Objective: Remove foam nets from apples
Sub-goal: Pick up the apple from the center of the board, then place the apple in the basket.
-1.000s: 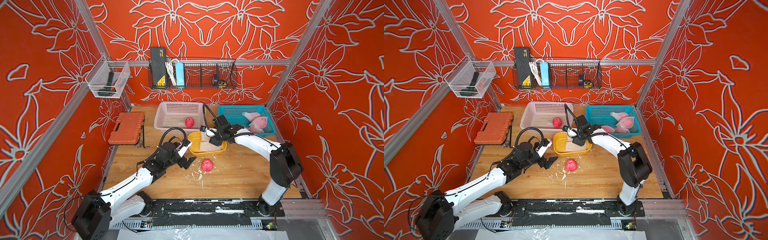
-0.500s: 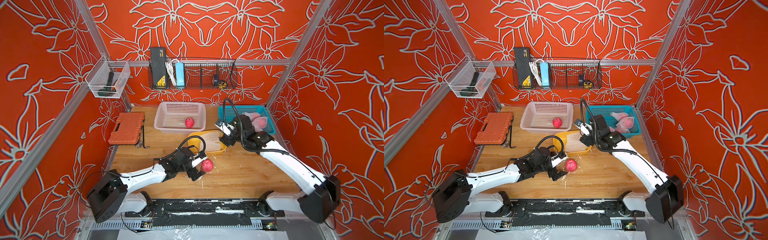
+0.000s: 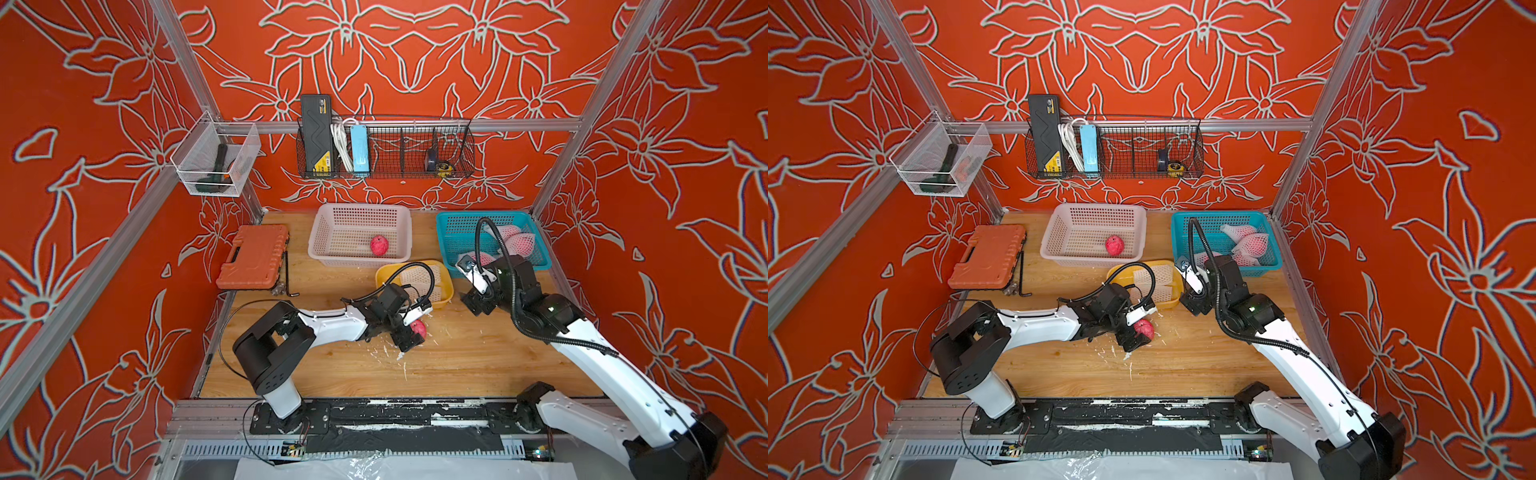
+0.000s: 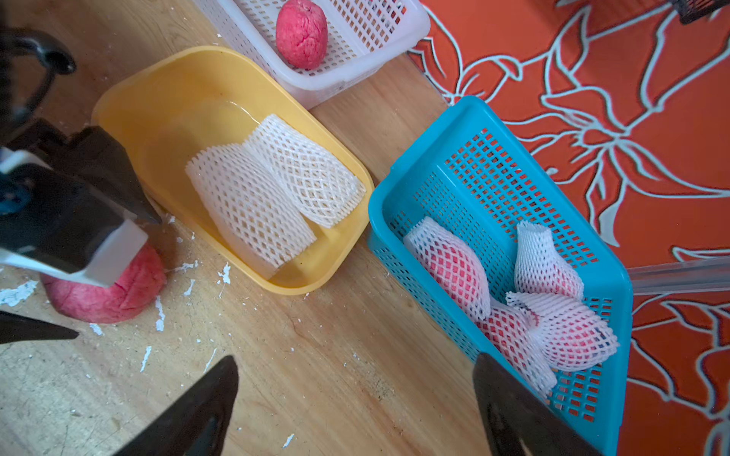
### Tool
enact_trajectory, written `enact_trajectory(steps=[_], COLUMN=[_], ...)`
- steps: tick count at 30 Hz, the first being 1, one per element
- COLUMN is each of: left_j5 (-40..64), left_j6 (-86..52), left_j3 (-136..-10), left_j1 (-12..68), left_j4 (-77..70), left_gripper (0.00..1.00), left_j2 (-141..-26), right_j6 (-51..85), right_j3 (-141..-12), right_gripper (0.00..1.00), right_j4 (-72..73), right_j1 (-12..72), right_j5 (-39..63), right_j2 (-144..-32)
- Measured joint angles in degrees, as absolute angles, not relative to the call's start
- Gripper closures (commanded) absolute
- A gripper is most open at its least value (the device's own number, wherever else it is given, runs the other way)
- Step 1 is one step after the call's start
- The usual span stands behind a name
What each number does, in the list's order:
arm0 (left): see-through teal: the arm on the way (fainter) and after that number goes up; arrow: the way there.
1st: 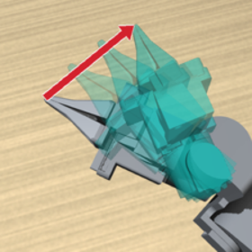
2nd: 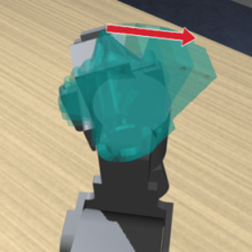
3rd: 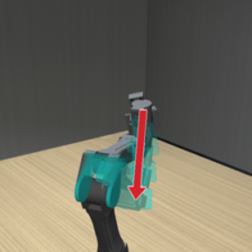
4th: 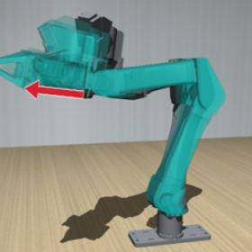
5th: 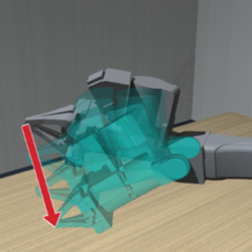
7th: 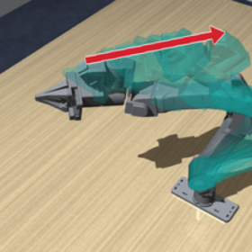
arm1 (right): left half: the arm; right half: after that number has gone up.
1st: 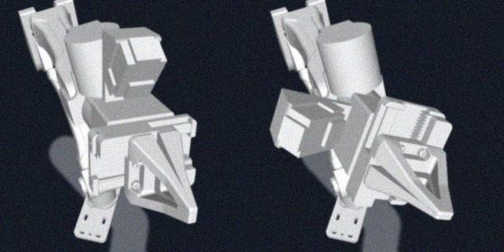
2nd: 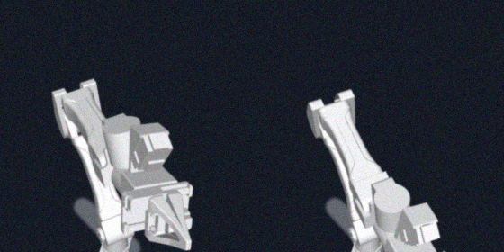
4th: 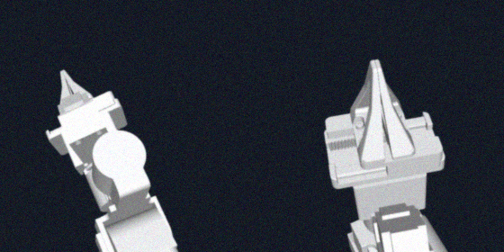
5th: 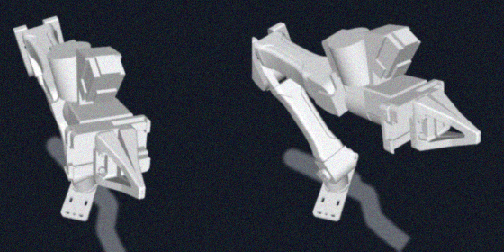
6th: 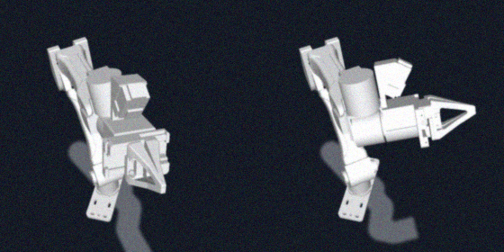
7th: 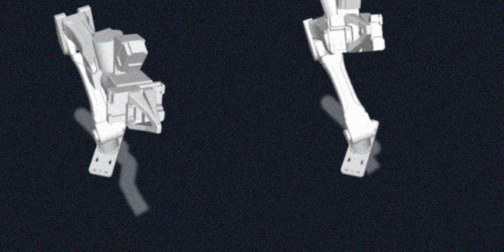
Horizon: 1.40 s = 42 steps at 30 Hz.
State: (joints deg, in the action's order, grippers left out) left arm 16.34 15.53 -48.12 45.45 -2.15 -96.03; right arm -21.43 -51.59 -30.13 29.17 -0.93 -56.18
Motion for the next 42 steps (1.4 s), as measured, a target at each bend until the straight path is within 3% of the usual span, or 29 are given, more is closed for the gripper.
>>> enact_trajectory(steps=[9,15,20,26,33,42], left_j5=[17.54,17.78,16.56,12.71,6.98,3.22], left_j6=[16.64,16.03,13.26,8.62,4.34,3.77], left_j3=[-50.11,-50.65,-51.66,-64.64,-84.33,-100.75], left_j1=[45.84,46.54,45.63,32.73,17.93,13.02], left_j4=[-0.91,4.12,8.82,9.8,10.87,16.43], left_gripper=[0.42,0.46,0.46,0.44,0.45,0.45], left_j2=[-97.69,-95.18,-83.44,-79.07,-94.72,-119.57], right_j6=[-21.15,-20.86,-18.61,-16.88,-15.62,-14.52], right_j3=[-50.85,-50.81,-50.81,-50.81,-50.81,-53.08], right_gripper=[0.08,0.08,0.09,0.09,0.1,0.1], right_j4=[-29.95,-30.02,-29.93,-29.8,-29.76,-29.5], right_j1=[28.88,28.69,26.48,25.5,25.5,23.88], right_j5=[-0.3,-0.34,-0.4,0.01,1.56,0.1], right_j2=[-56.18,-55.4,-52.71,-51.4,-51.18,-56.51])
